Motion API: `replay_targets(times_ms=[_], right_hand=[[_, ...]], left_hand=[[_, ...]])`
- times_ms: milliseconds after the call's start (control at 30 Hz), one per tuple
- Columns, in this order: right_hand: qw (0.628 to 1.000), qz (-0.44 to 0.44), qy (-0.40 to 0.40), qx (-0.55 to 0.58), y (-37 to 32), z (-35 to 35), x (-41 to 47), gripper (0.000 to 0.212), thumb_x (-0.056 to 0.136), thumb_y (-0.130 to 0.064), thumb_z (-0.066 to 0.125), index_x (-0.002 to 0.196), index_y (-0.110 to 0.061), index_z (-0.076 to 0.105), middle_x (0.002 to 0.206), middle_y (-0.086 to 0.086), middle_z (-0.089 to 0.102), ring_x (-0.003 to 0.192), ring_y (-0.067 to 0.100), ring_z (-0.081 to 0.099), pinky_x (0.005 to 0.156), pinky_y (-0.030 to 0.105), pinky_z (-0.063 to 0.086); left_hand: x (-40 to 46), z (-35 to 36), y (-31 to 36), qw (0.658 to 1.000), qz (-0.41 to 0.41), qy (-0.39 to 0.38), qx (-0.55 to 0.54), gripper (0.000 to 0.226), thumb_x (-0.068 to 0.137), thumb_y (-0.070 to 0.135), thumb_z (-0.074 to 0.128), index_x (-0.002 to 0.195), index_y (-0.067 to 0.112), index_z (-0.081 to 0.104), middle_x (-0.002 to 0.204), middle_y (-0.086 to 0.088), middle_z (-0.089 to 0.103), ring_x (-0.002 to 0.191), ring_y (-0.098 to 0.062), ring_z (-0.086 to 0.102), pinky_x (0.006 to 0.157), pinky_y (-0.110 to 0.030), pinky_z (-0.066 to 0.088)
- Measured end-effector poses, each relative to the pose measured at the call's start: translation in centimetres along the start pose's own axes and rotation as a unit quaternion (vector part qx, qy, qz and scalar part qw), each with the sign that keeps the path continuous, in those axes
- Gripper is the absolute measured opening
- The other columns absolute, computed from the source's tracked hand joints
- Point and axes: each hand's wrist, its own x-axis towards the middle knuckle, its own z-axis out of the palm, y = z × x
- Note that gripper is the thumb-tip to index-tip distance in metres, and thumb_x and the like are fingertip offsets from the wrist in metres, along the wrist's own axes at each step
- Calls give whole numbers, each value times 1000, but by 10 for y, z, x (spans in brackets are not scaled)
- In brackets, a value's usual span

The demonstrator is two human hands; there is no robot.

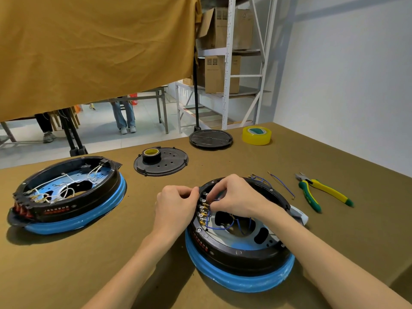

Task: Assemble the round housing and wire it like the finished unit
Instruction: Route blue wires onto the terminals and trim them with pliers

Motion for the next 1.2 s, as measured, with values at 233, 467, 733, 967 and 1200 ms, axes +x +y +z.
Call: replay_targets(times_ms=[233,467,733,967,1200], right_hand=[[999,-33,0,-16,-1,3,1,6,83,-26,84,82,-20,83,88,-1,73,86,16,68,82,42,59],[999,-43,-1,-3,-2,3,-1,8,84,-22,83,85,-14,82,92,7,71,88,26,67,81,43,57],[998,-26,36,34,3,-29,0,5,86,-25,80,88,-22,82,83,-7,77,80,9,71,73,26,59],[975,129,181,-7,73,-77,43,9,91,-16,69,91,-18,78,93,-1,74,94,18,69,78,30,54],[954,219,115,-171,120,-66,64,17,94,-24,66,91,-8,69,92,10,69,91,32,69,75,38,57]], left_hand=[[1,2,-2,1000,-2,-3,-11,36,99,31,64,68,21,79,58,5,69,59,-10,64,58,-32,50],[-1,6,-6,997,-27,-1,-73,41,101,32,61,69,12,79,66,-13,71,73,-34,69,69,-49,55],[4,18,-21,962,-82,-101,-242,14,100,25,62,104,29,75,97,8,79,96,-13,74,78,-25,57],[4,14,-30,953,-59,-117,-274,18,98,26,61,104,29,78,102,2,79,95,-15,74,73,-24,57],[5,18,-34,954,-30,-115,-273,27,89,35,61,106,21,76,101,-2,78,93,-18,74,73,-23,57]])
